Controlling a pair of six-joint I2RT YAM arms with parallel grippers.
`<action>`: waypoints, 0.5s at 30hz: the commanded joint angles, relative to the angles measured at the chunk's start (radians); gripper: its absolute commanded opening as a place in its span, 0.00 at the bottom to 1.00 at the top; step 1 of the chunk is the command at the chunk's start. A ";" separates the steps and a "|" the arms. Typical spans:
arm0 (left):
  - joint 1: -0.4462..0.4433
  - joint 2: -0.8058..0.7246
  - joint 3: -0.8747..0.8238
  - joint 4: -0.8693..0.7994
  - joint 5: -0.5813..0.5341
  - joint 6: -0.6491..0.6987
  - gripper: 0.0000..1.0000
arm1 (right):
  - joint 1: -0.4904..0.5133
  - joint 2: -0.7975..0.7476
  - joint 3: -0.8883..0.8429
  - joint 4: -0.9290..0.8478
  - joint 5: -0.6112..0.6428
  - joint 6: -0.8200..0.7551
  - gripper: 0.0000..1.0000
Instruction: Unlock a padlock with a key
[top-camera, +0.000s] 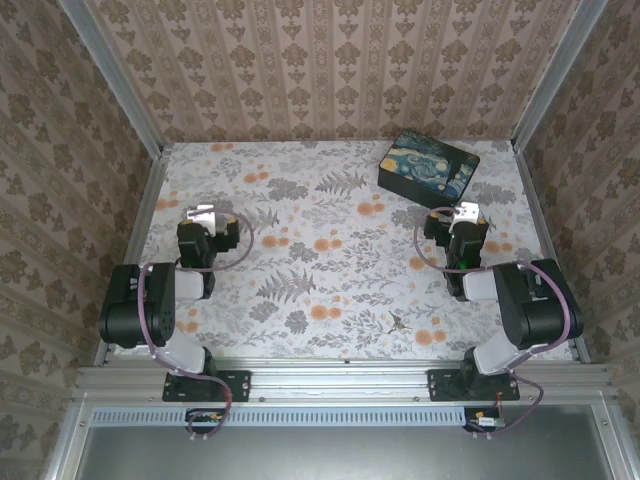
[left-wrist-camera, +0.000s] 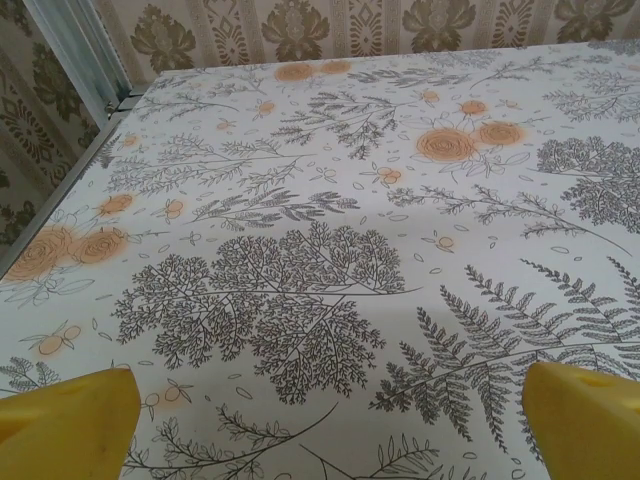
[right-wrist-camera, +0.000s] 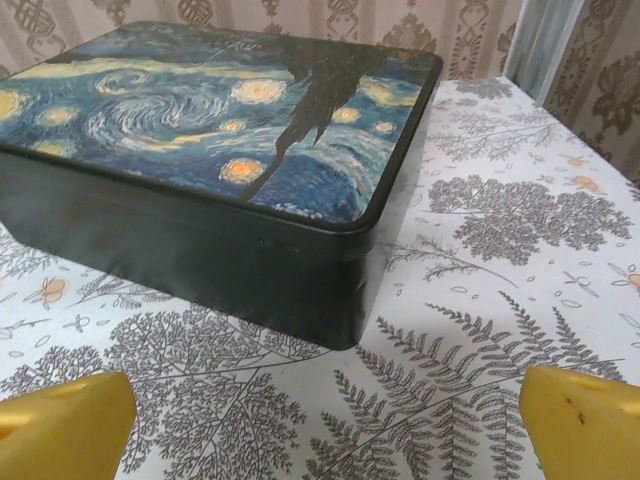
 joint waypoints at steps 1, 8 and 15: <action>0.013 -0.036 -0.014 -0.038 0.021 0.031 1.00 | -0.009 -0.037 -0.017 -0.037 -0.053 -0.017 1.00; 0.013 -0.037 -0.014 -0.040 0.022 0.031 1.00 | -0.009 -0.038 -0.016 -0.039 -0.054 -0.017 1.00; 0.015 -0.037 -0.014 -0.040 0.026 0.028 1.00 | -0.009 -0.037 -0.015 -0.039 -0.053 -0.017 1.00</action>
